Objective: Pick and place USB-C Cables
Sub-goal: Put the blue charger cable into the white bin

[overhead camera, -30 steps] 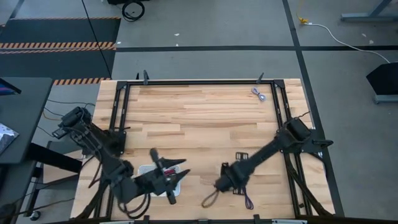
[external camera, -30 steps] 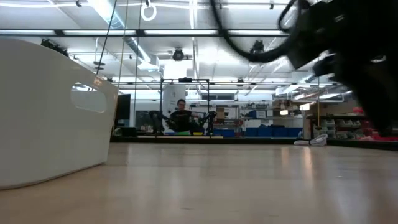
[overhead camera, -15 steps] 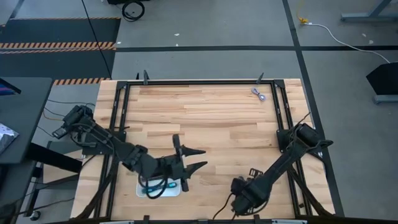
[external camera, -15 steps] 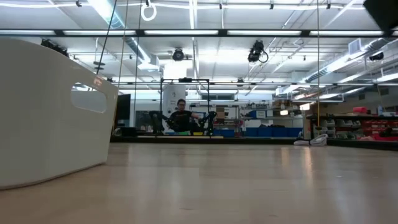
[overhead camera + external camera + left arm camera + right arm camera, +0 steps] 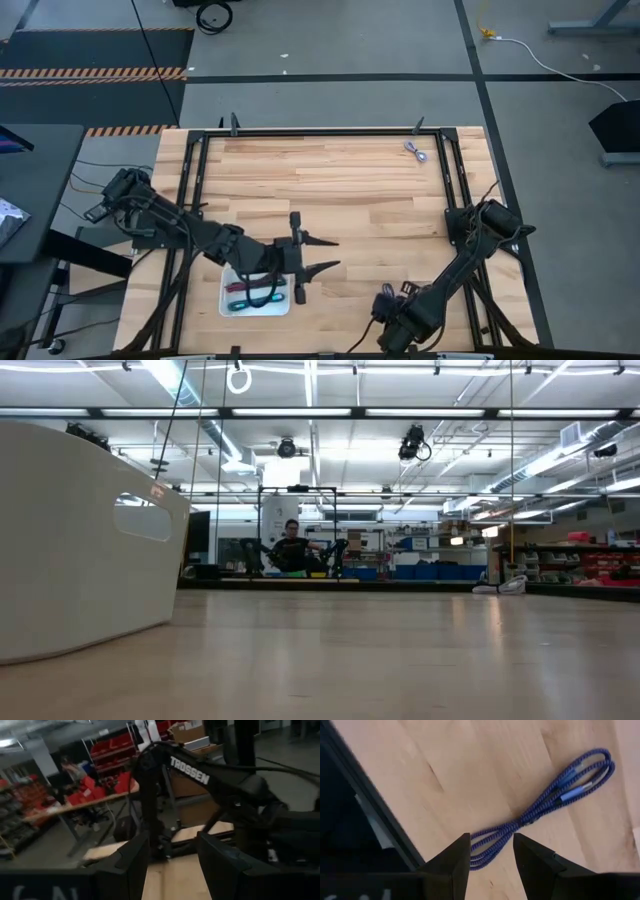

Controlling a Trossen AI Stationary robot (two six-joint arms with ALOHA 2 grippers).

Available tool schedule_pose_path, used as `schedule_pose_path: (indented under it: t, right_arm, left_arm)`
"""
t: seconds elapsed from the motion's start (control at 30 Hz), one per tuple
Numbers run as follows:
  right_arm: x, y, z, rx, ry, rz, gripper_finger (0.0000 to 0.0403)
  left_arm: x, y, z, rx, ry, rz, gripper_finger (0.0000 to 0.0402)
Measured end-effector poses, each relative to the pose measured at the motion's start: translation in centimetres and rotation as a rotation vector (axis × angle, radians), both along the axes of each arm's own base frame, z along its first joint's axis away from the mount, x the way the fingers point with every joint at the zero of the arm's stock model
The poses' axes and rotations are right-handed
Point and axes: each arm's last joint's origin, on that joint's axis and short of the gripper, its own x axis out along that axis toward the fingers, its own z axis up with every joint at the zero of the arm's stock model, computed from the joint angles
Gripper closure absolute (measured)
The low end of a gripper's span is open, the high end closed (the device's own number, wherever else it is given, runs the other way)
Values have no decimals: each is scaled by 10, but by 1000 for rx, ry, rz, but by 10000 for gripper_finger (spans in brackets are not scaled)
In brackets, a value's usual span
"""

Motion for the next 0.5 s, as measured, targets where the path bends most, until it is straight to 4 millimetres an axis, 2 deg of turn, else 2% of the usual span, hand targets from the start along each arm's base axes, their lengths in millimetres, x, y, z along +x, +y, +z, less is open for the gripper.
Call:
schedule_pose_path:
  t: [0.3, 0.5]
  right_arm:
    - [-13, -12, -28, -55, 55, -82, 245]
    - [-8, -11, -36, -8, -22, -82, 245]
  left_arm:
    - [-7, -14, -9, -142, 64, -36, 230]
    - [-3, -32, -30, -133, 134, -77, 230]
